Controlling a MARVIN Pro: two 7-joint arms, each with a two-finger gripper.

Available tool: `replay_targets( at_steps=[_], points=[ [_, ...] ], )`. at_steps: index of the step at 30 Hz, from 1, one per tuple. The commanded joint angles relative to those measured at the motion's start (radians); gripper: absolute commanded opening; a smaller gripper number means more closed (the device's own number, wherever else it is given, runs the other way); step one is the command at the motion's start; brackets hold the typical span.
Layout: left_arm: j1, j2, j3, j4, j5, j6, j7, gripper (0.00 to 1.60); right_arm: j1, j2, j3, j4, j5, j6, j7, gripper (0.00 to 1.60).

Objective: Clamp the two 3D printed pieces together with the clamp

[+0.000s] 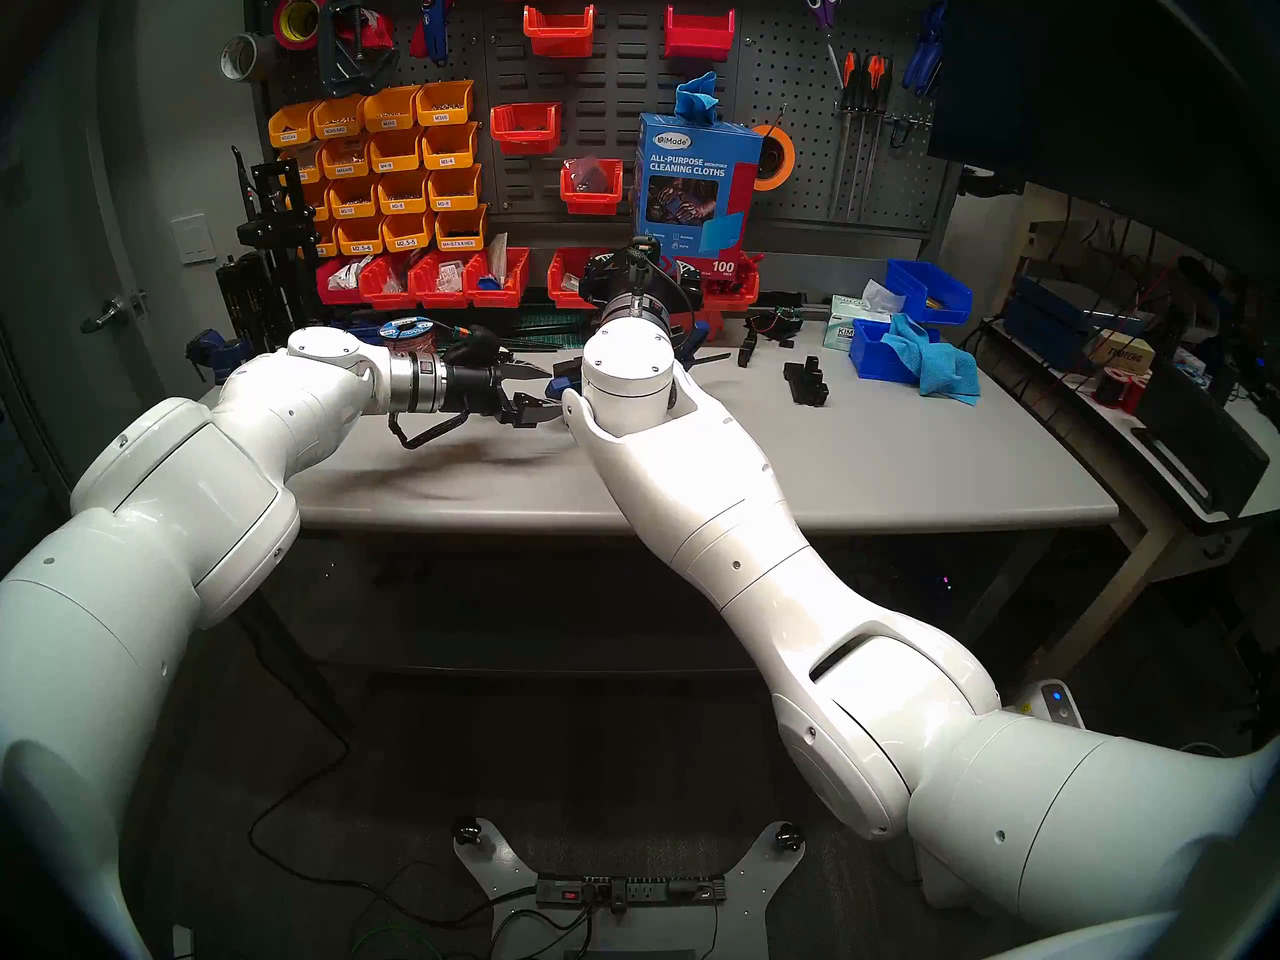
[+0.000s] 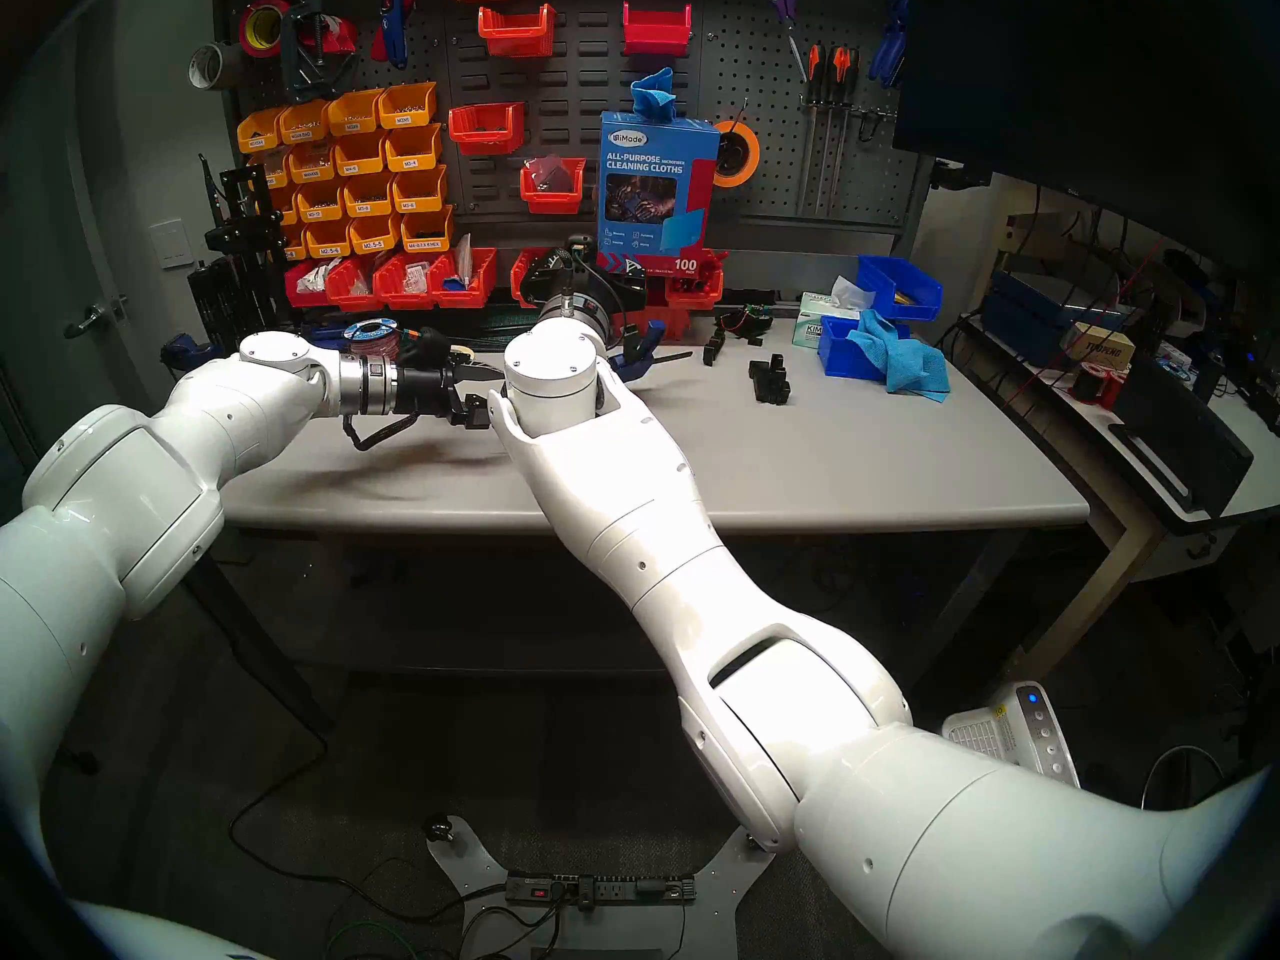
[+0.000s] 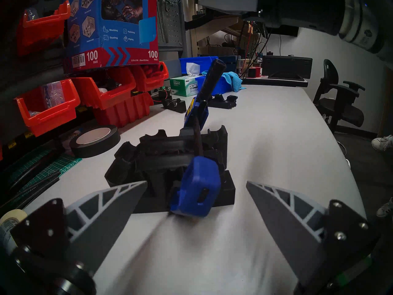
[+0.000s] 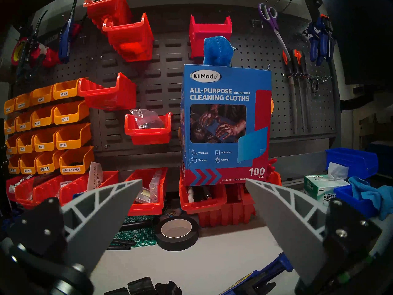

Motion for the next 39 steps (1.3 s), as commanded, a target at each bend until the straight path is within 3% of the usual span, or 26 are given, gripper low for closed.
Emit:
replay_targets(
  at_steps=[1,39],
  points=[
    [-0.047,0.016,-0.011,-0.002,-0.006,-0.001,-0.002,1.60,0.029,0.021,0.015,-0.021,-0.013,-0.005,-0.008,1.60],
    [-0.075,0.101,-0.043,0.015,-0.009,-0.004,0.016,1.60,0.046,0.162,0.134,-0.066,-0.058,-0.009,-0.094,1.60]
  ],
)
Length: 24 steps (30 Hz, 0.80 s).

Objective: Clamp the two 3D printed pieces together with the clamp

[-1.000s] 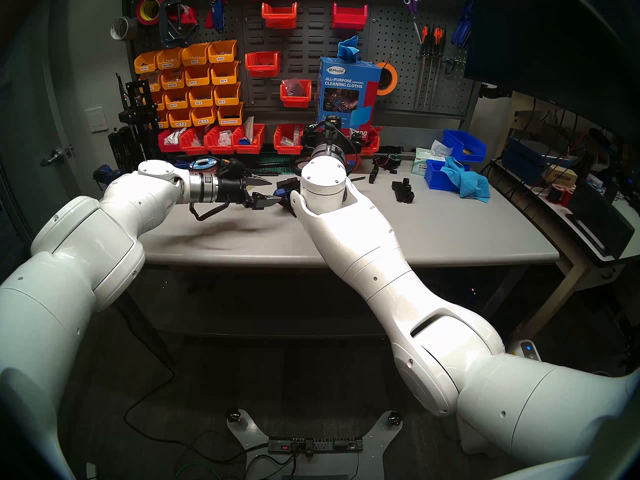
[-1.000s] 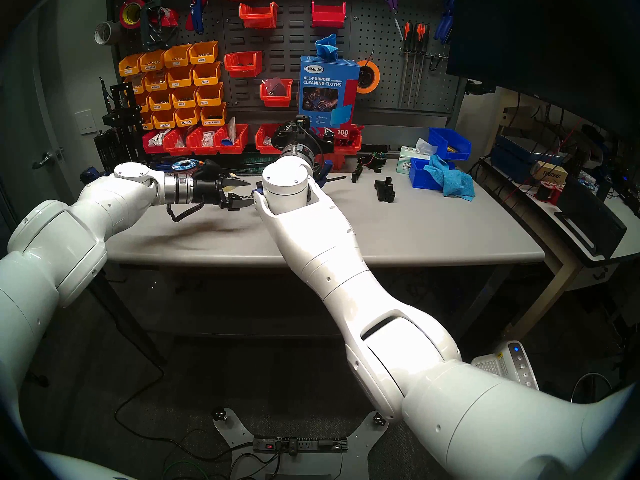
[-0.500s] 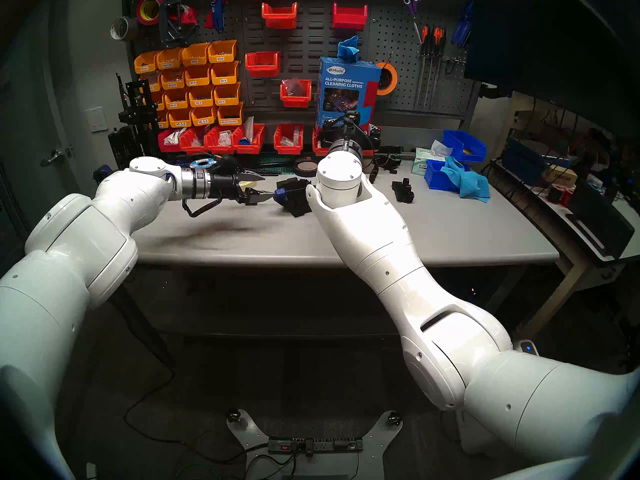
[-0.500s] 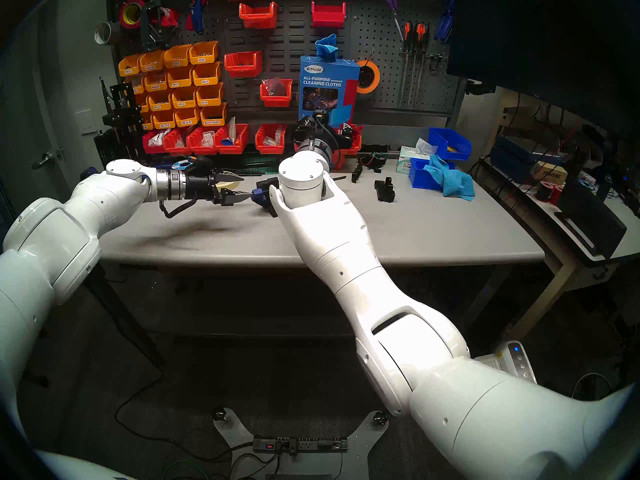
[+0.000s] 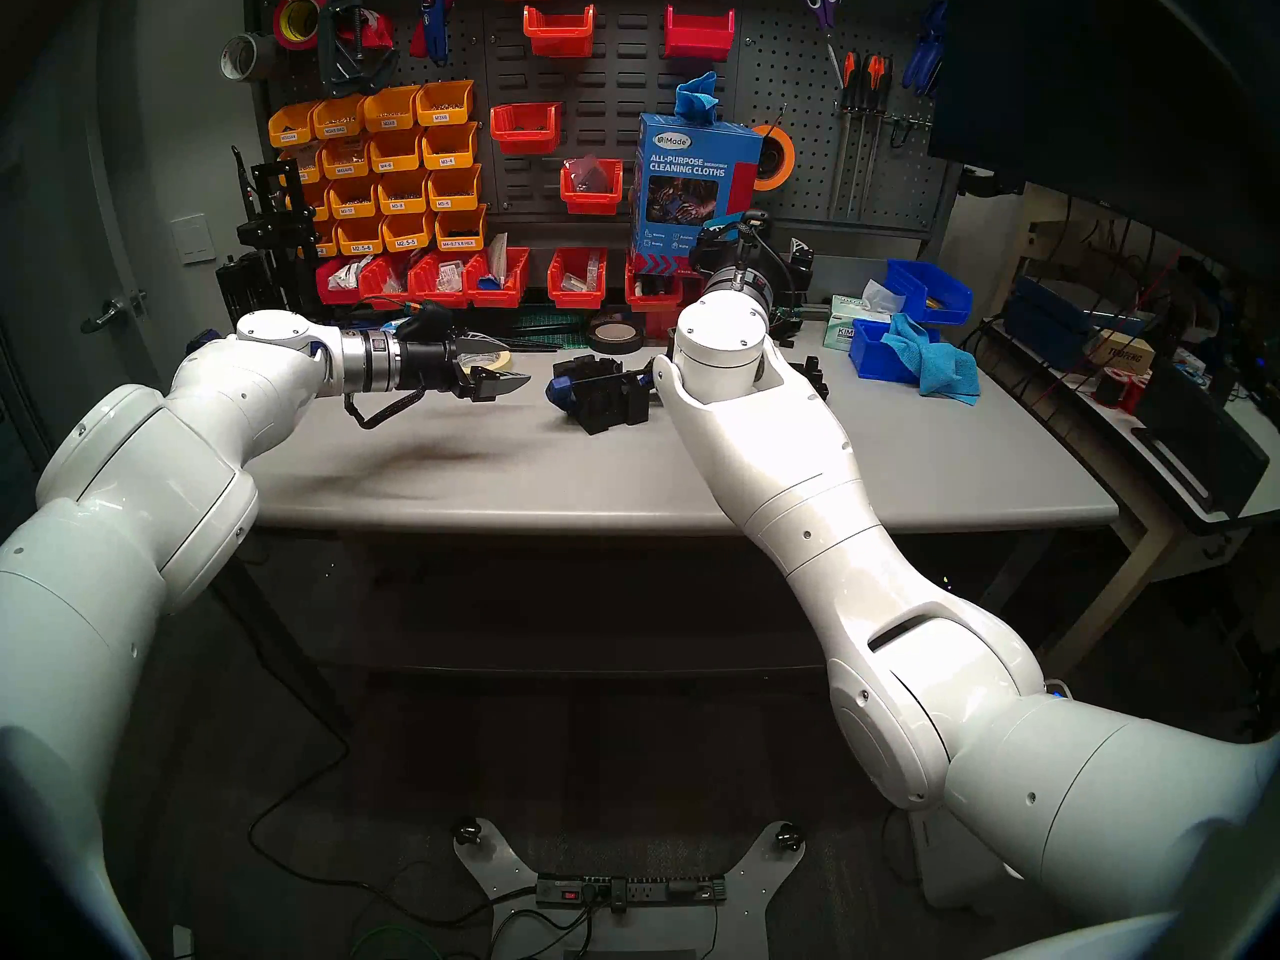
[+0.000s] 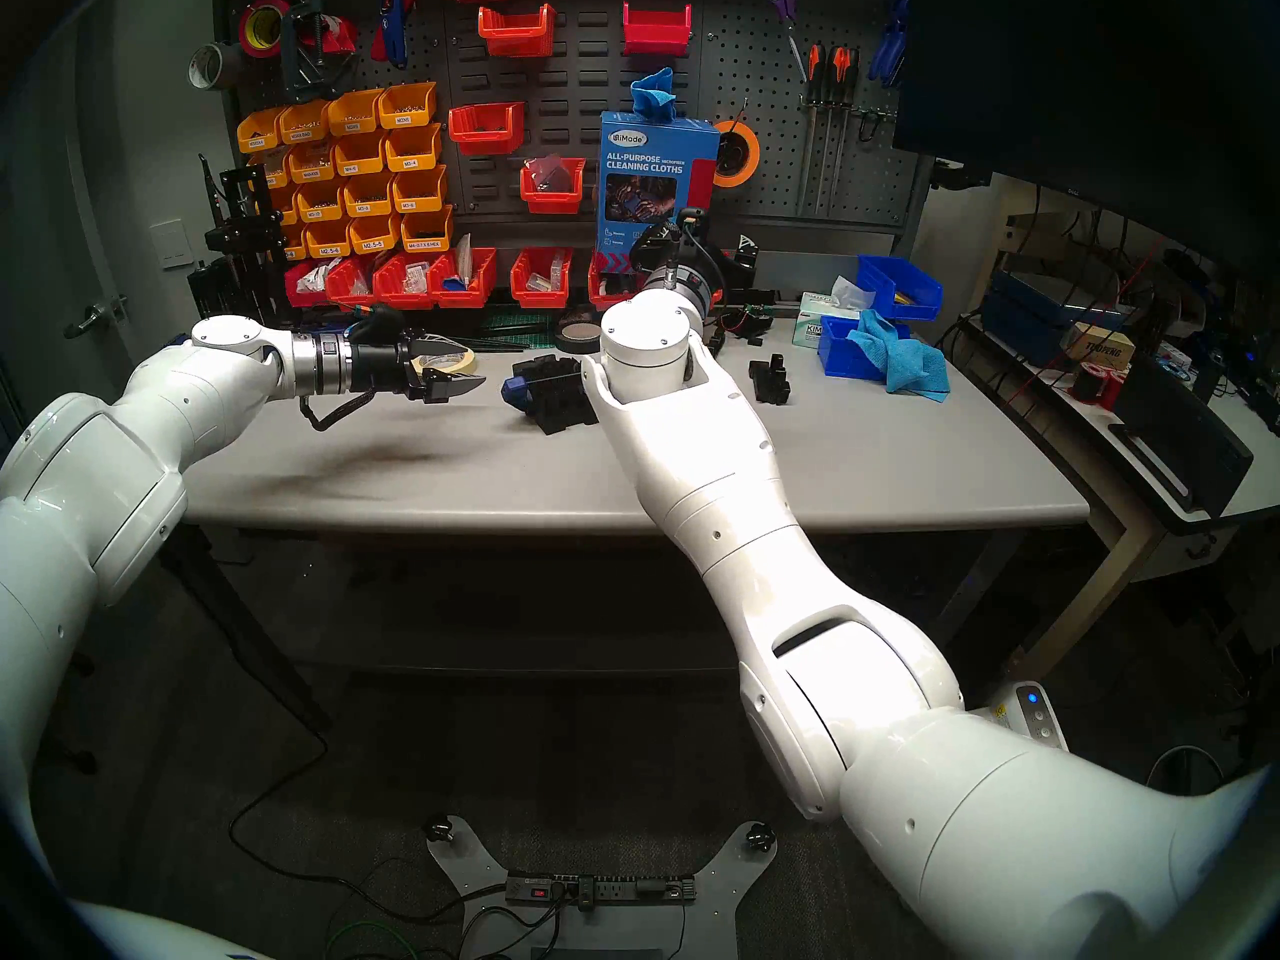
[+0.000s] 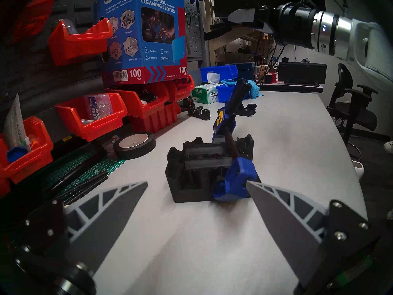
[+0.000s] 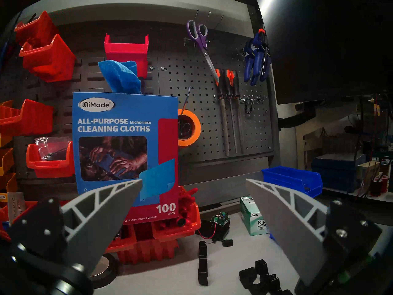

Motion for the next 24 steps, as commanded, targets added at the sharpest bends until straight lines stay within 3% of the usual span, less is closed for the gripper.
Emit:
replay_targets(
  at_steps=[1,24],
  points=[
    [-0.038,0.024,-0.014,0.007,-0.009,-0.004,0.013,1.60,0.018,0.039,0.019,-0.027,-0.021,-0.002,-0.016,1.60],
    [-0.038,0.050,-0.039,0.035,-0.010,-0.005,0.091,1.60,-0.008,0.107,0.069,-0.064,-0.050,0.001,-0.082,1.60]
  ],
)
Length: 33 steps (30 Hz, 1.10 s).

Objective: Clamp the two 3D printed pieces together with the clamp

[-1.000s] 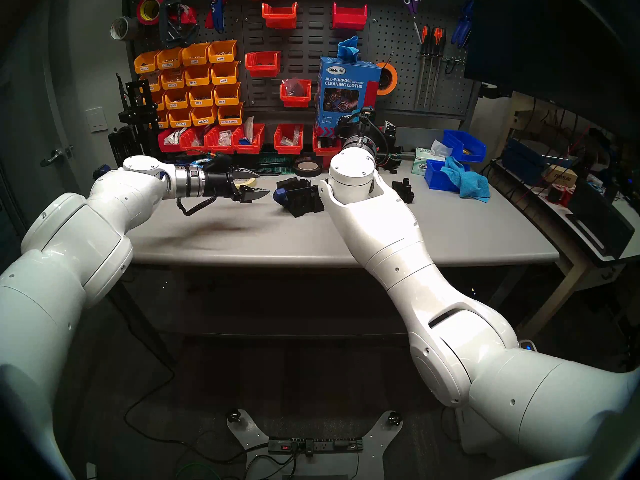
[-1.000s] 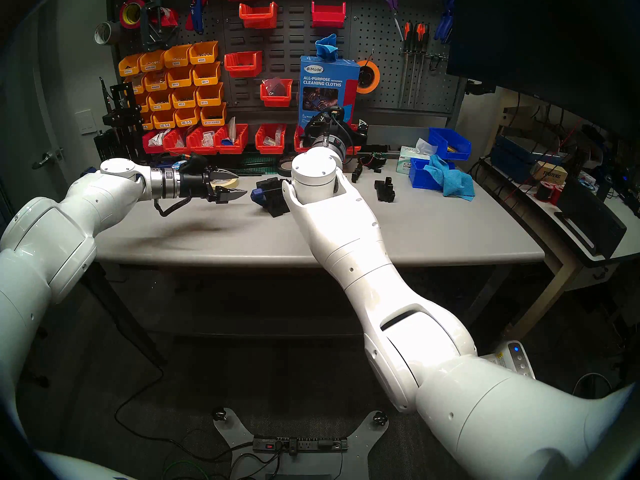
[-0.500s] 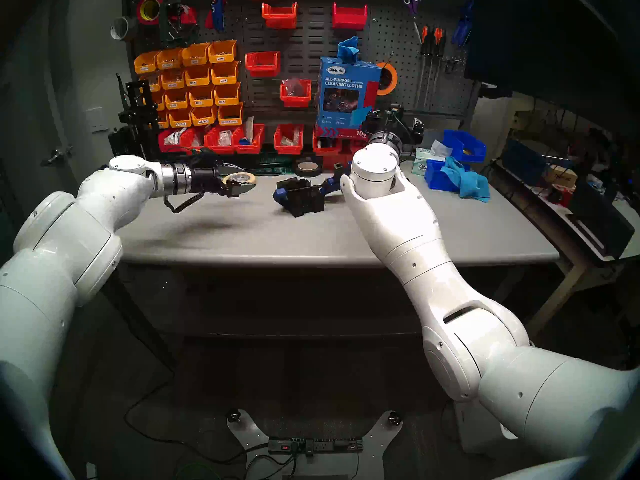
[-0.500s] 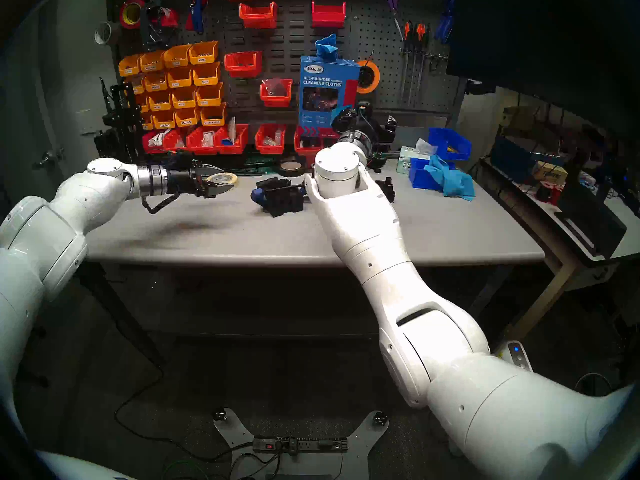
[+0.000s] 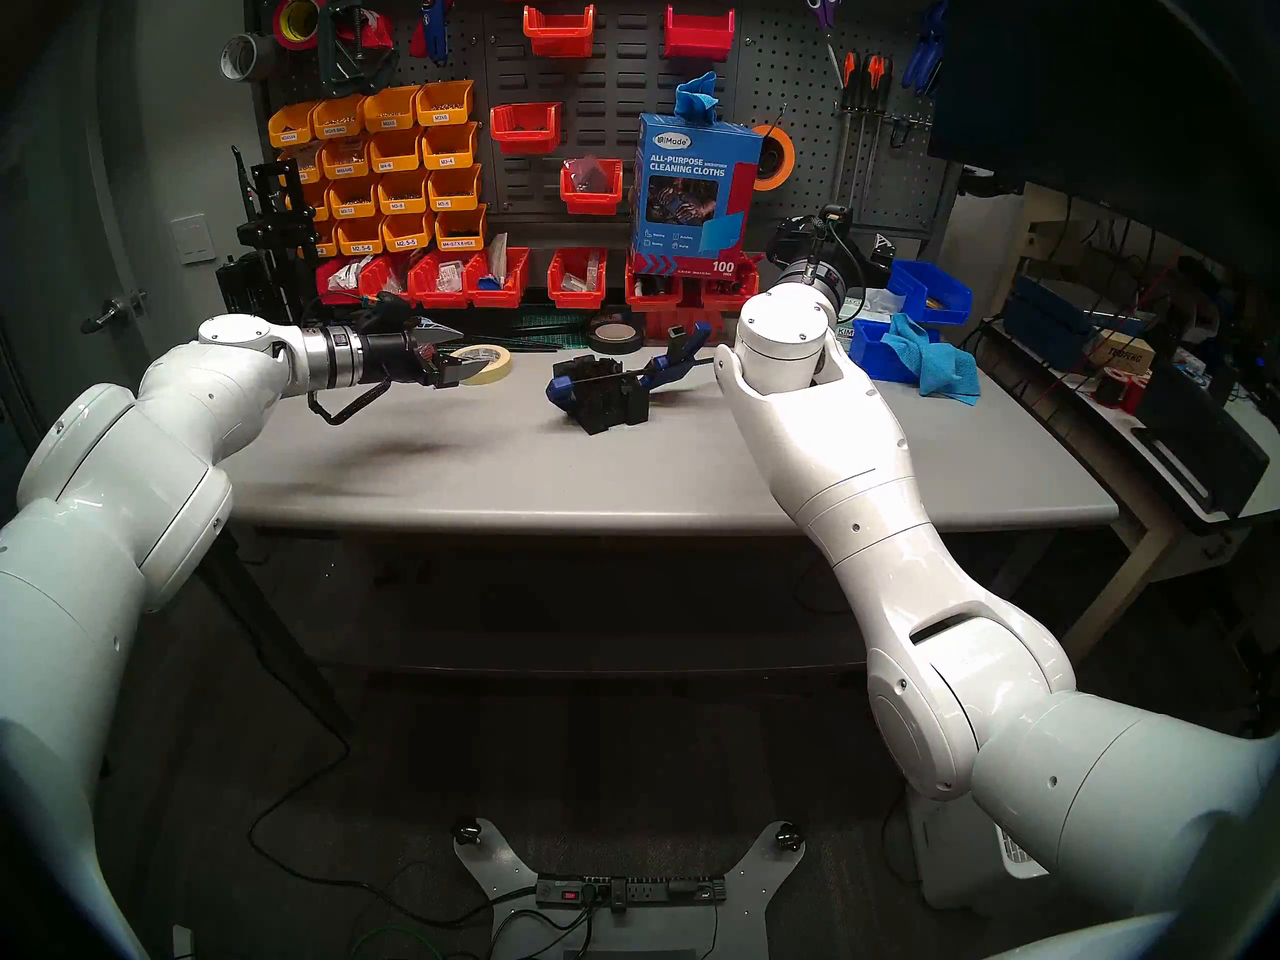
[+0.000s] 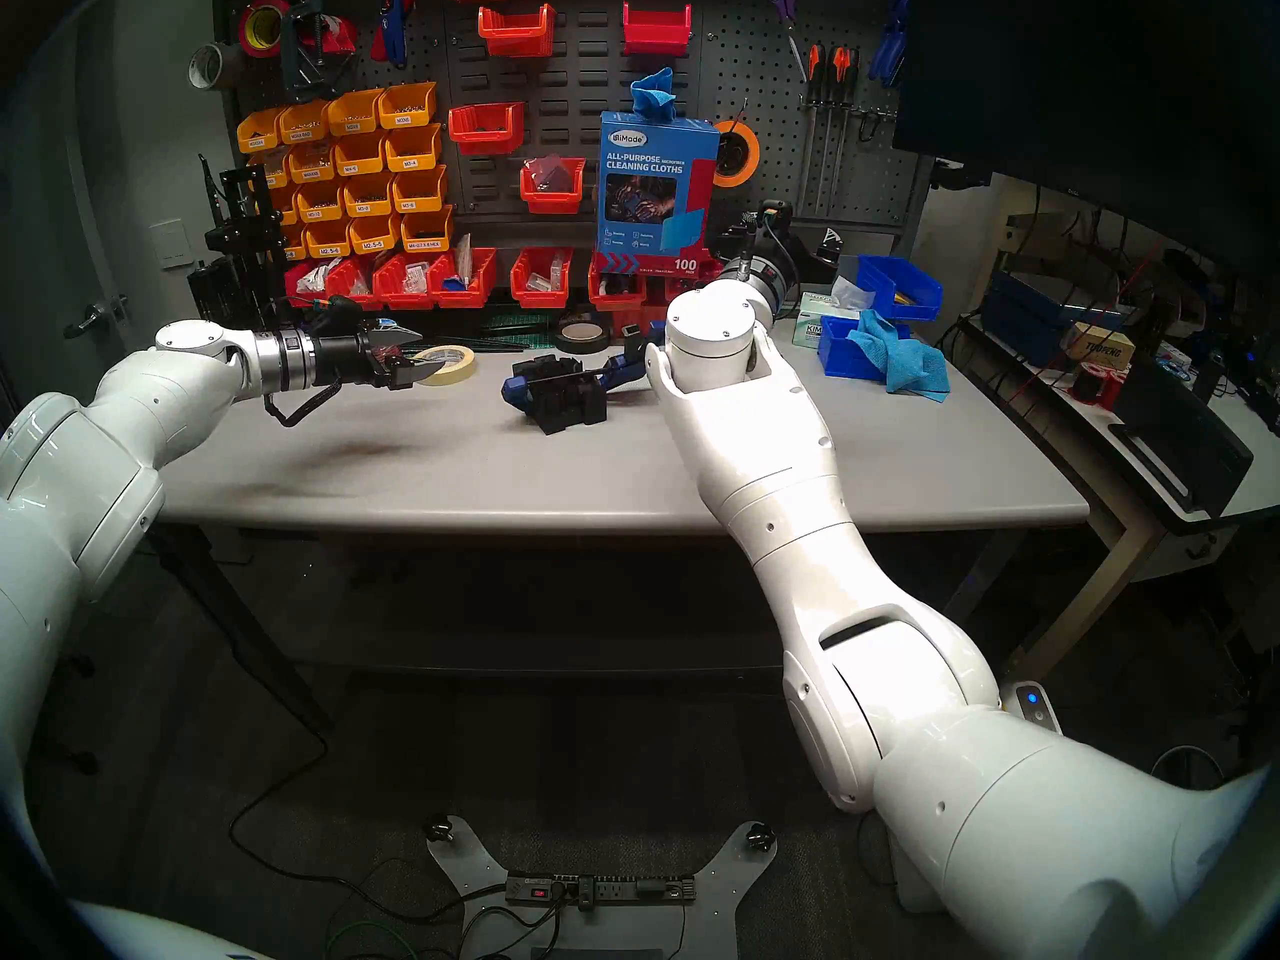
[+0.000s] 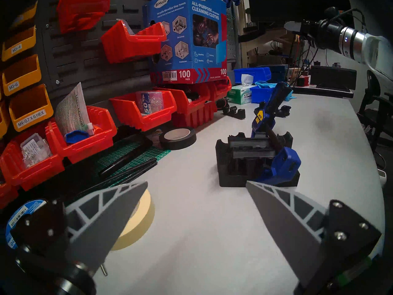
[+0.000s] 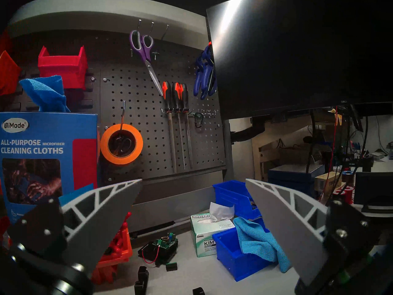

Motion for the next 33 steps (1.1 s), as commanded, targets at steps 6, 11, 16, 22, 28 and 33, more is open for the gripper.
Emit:
replay_targets(
  at_steps=[6,11,16,22,28,33],
  points=[
    [-0.030,0.000,-0.015,-0.003,-0.007,0.000,0.032,1.60,-0.006,0.024,-0.002,-0.033,-0.023,0.002,-0.020,1.60],
    [-0.029,-0.001,-0.017,-0.004,-0.006,0.001,0.046,1.60,-0.014,0.026,-0.011,-0.036,-0.029,0.003,-0.022,1.60],
    [-0.029,-0.001,-0.019,-0.006,-0.006,0.001,0.060,1.60,-0.019,0.033,-0.022,-0.043,-0.034,0.003,-0.028,1.60],
    [-0.028,-0.002,-0.021,-0.008,-0.005,0.001,0.080,1.60,-0.026,0.042,-0.039,-0.052,-0.041,0.003,-0.037,1.60],
    [-0.027,-0.003,-0.022,-0.010,-0.004,0.001,0.094,1.60,-0.031,0.051,-0.052,-0.059,-0.047,0.003,-0.043,1.60],
    [-0.026,-0.004,-0.023,-0.011,-0.004,0.001,0.106,1.60,-0.034,0.058,-0.062,-0.065,-0.051,0.003,-0.049,1.60]
  ],
)
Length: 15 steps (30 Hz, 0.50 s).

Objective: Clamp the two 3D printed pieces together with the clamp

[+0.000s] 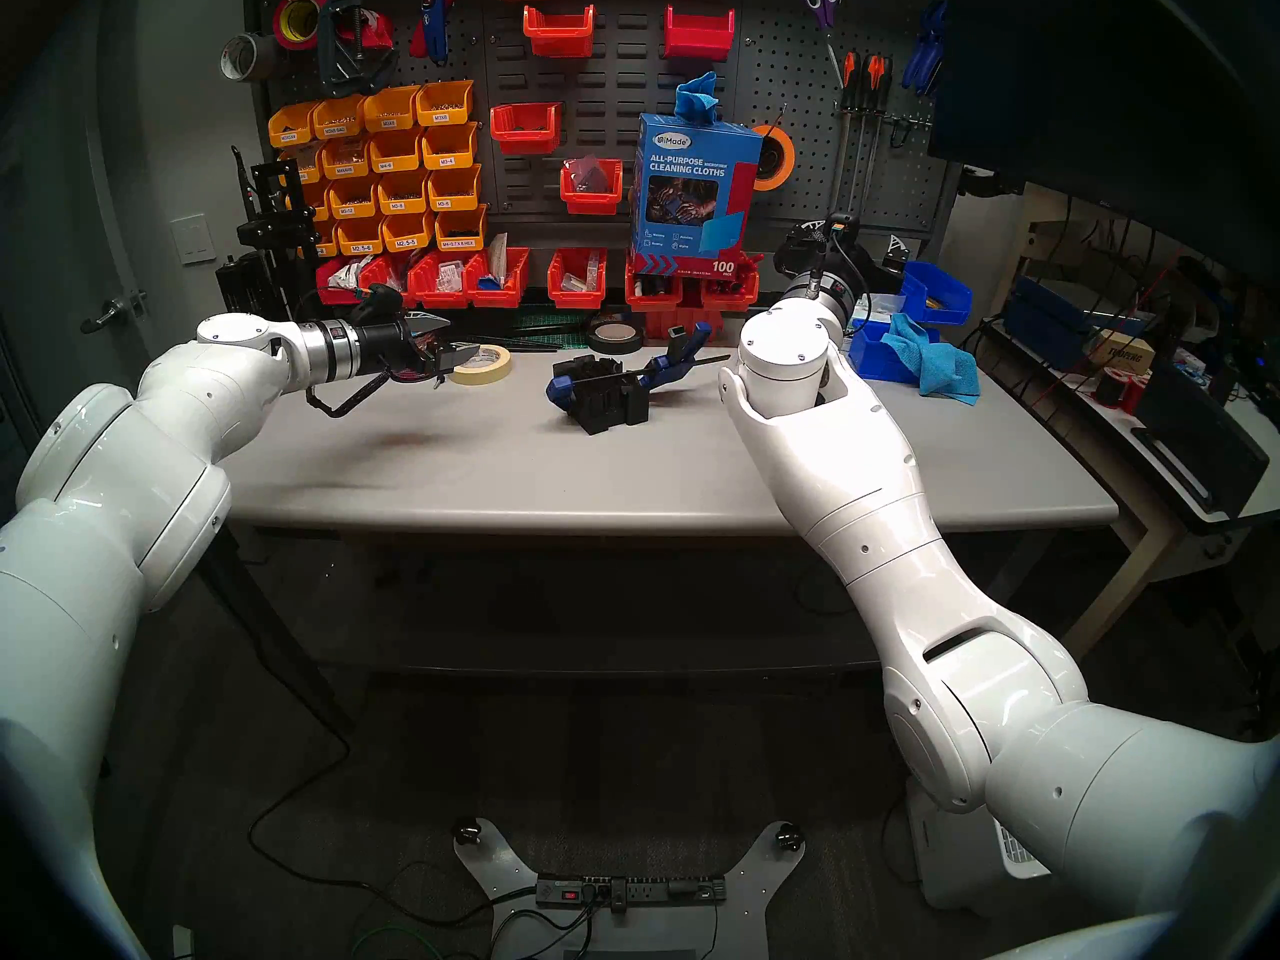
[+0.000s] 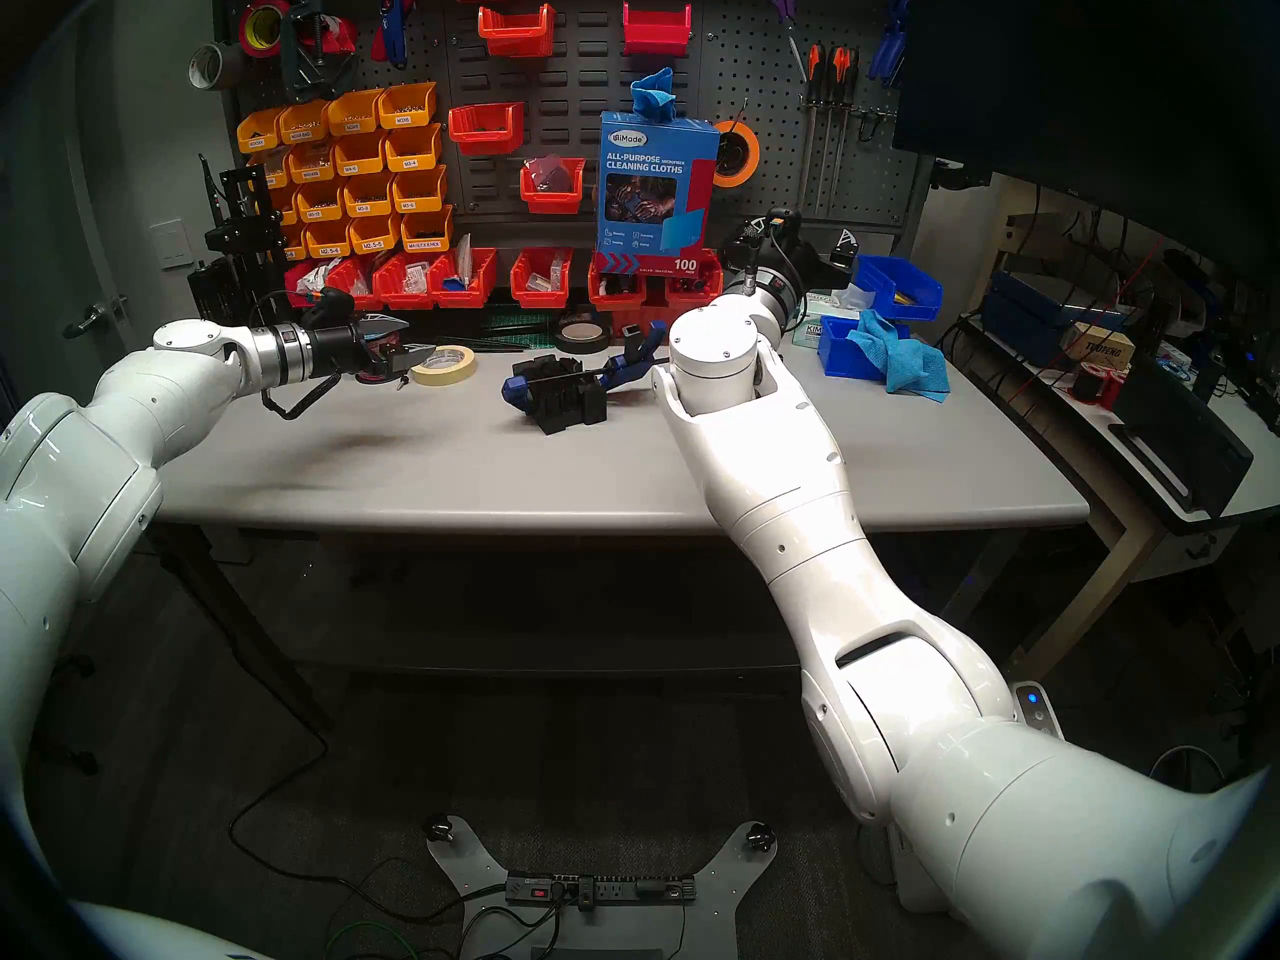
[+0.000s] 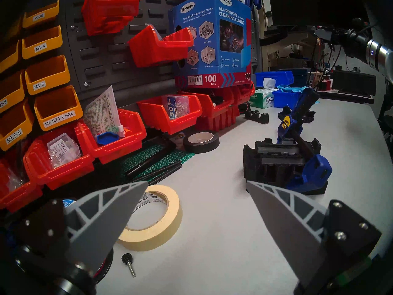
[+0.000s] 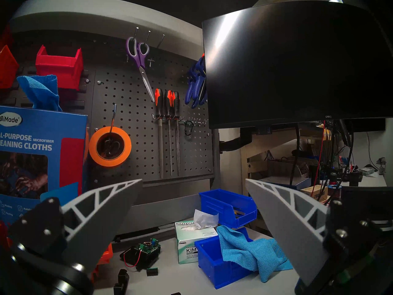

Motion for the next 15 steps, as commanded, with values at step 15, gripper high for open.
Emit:
replay_targets(
  at_steps=[15],
  points=[
    [-0.025,-0.004,-0.009,-0.008,-0.004,0.000,0.040,1.60,-0.008,0.035,-0.035,-0.043,-0.027,0.003,-0.020,1.60]
  ],
)
